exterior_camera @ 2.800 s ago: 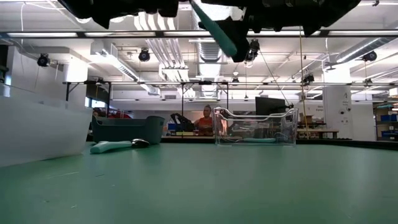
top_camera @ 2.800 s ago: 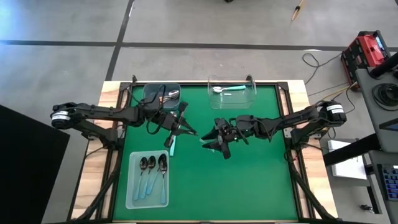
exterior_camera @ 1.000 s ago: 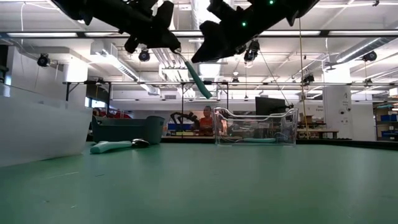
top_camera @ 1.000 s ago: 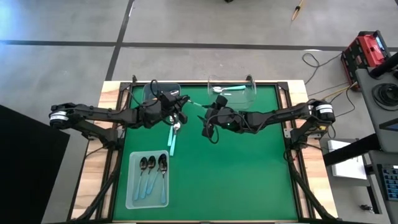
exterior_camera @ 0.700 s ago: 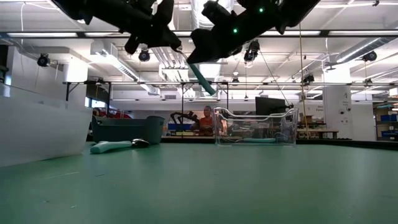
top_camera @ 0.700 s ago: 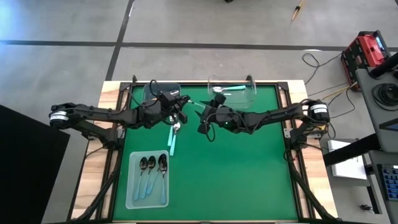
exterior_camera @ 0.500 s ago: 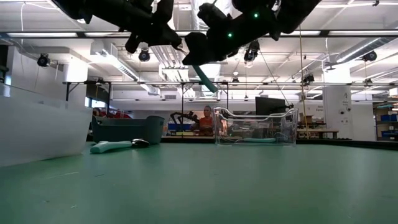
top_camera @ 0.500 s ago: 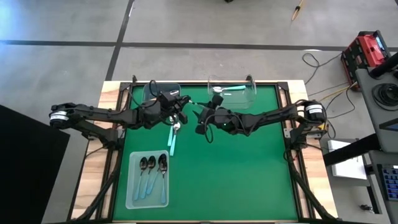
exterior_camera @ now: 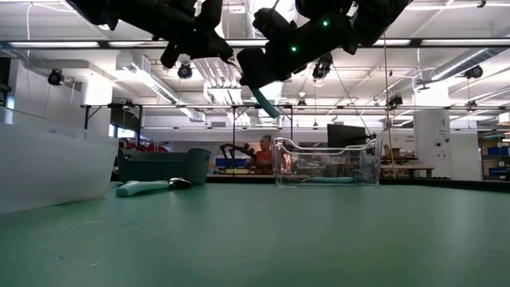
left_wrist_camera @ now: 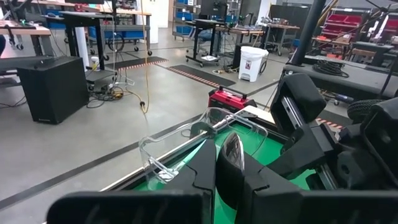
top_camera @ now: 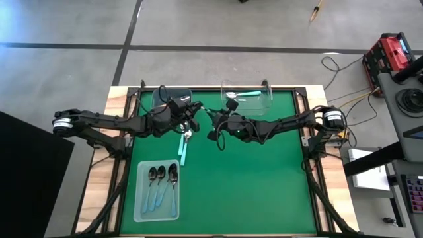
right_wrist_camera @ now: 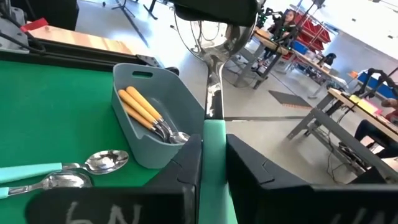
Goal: Sort silverware by color (type)
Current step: Put the light blue spoon into the transparent bin
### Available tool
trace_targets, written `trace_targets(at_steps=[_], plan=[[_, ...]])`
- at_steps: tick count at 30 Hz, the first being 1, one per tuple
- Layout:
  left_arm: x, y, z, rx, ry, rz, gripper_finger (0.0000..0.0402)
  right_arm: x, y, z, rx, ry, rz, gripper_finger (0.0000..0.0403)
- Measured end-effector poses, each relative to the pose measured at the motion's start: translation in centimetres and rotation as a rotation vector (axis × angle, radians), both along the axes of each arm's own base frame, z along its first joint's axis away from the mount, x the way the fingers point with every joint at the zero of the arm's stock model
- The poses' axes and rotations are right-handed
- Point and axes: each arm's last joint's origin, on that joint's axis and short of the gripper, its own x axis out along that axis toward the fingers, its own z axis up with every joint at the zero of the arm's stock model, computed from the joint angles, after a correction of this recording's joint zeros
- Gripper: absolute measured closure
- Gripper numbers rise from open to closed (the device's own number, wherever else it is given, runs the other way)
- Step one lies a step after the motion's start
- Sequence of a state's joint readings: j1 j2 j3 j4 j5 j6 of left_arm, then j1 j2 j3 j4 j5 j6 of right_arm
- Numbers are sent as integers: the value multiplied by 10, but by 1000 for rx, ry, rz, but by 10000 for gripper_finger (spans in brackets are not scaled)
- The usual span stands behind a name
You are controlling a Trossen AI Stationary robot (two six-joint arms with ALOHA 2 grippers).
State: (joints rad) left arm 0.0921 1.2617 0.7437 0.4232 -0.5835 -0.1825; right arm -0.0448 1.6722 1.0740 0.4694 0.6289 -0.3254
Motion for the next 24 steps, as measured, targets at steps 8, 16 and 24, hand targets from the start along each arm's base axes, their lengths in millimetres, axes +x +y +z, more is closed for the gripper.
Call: trace_targets(at_steps=[8,16,24], plan=[[0,-1,0,0,-2,-2,399,0,-1,0,6,-9,-3,365],[0,-1,0,-2,-7,-4,373,0,-1,1,11,-16,-4,362],[0,-2,1,32,20,-33,317,0,-1,0,15,-8,-5,362]])
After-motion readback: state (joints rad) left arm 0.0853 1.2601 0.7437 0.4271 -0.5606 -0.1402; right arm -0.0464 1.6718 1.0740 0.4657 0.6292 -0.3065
